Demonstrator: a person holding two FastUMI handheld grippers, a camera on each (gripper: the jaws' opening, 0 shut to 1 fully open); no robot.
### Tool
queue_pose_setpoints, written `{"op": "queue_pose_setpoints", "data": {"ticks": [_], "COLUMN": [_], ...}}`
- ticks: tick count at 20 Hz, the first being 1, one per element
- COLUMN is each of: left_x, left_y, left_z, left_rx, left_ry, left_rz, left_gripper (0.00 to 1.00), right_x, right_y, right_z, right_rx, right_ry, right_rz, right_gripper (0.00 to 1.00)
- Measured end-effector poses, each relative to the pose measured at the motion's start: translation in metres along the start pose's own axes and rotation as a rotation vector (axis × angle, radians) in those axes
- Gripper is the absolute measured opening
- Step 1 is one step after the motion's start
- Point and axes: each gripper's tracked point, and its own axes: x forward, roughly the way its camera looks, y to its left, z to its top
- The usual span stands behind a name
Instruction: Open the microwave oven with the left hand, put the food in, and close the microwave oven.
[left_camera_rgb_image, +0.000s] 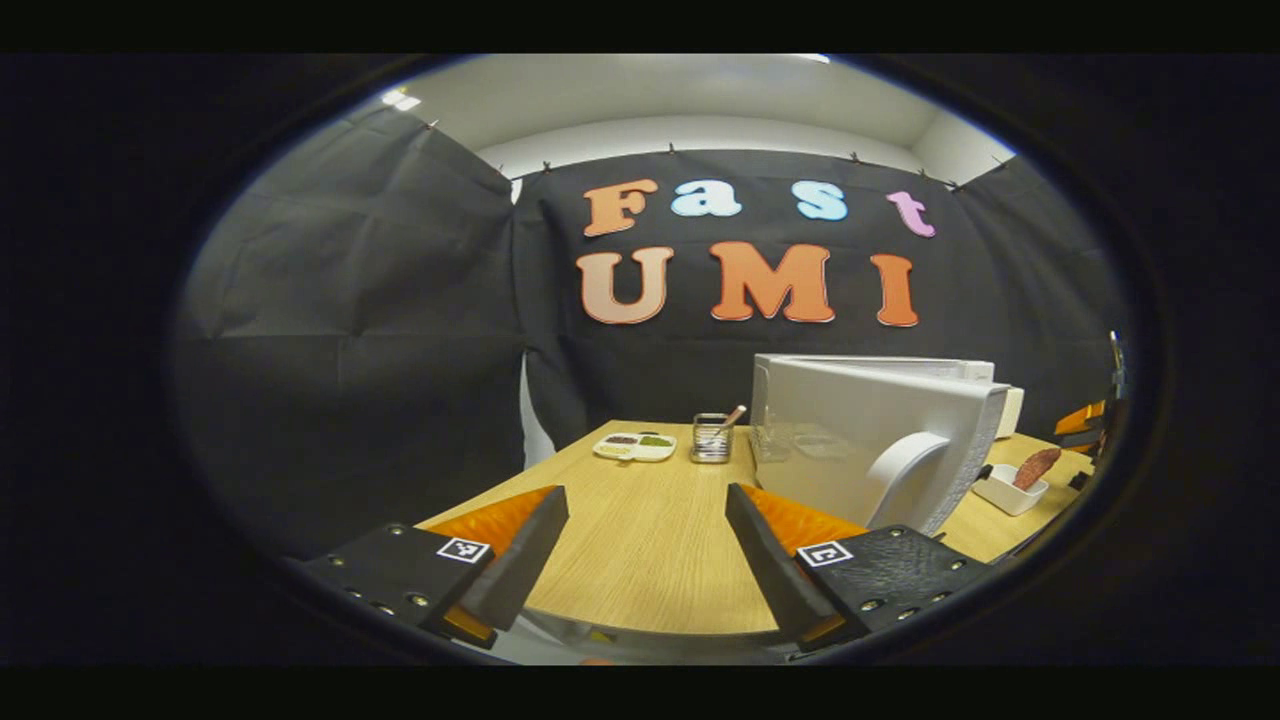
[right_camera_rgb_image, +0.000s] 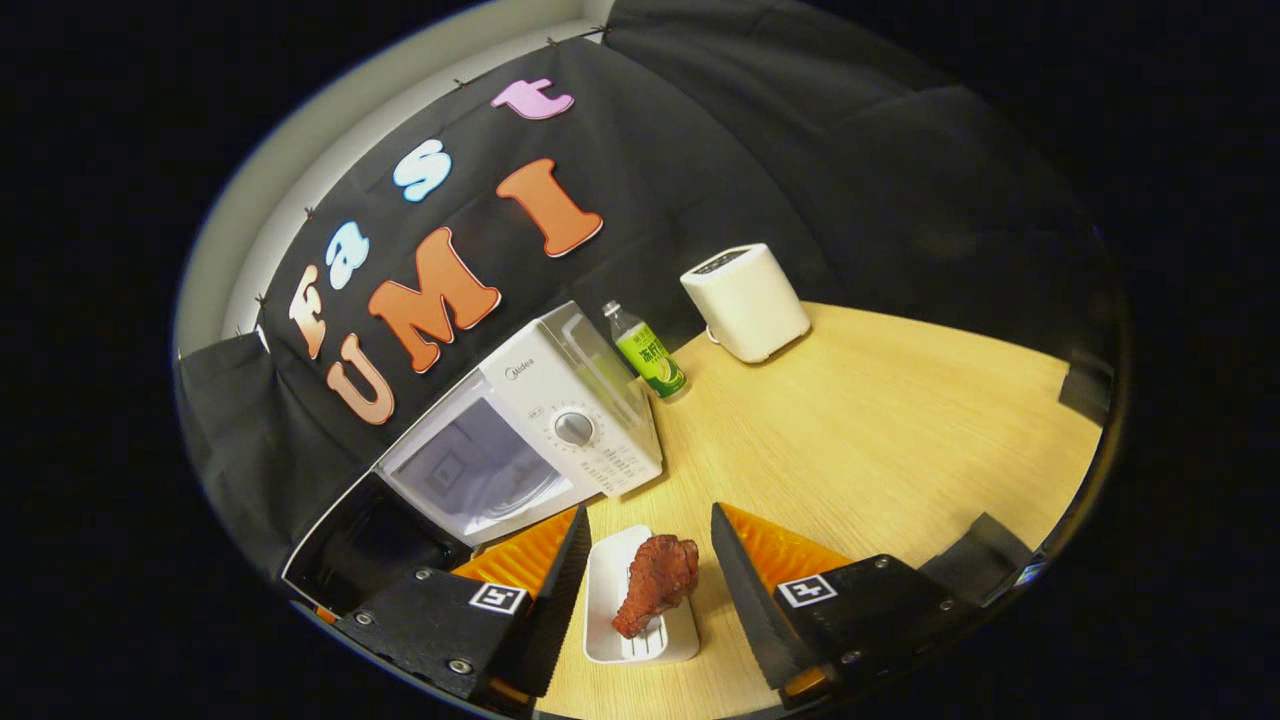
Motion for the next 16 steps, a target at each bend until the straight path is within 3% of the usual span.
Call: {"op": "queue_pose_setpoints", "data": {"ticks": [4, 9, 13, 16], "left_x": [-0.009, -0.025, -0.033, -0.037], "left_y": [0.006, 0.013, 0.026, 0.035], "left_z": [0.001, -0.001, 0.000, -0.002], "left_rx": [0.005, -0.017, -0.047, -0.067], "left_ry": [0.003, 0.004, 0.001, 0.005], "left_rz": [0.005, 0.005, 0.027, 0.035], "left_gripper": [0.96, 0.94, 0.95, 0.96], "right_x": [0.007, 0.008, 0.009, 0.008], "right_y": [-0.003, -0.014, 0.003, 0.019], "right_z": [-0.014, -0.014, -0.007, 0.001], "right_rx": [0.072, 0.112, 0.150, 0.094], "right_ry": [0.028, 0.027, 0.038, 0.023], "right_rz": [0.007, -0.019, 0.009, 0.009], "right_gripper": [0.63, 0.16, 0.05, 0.01]}}
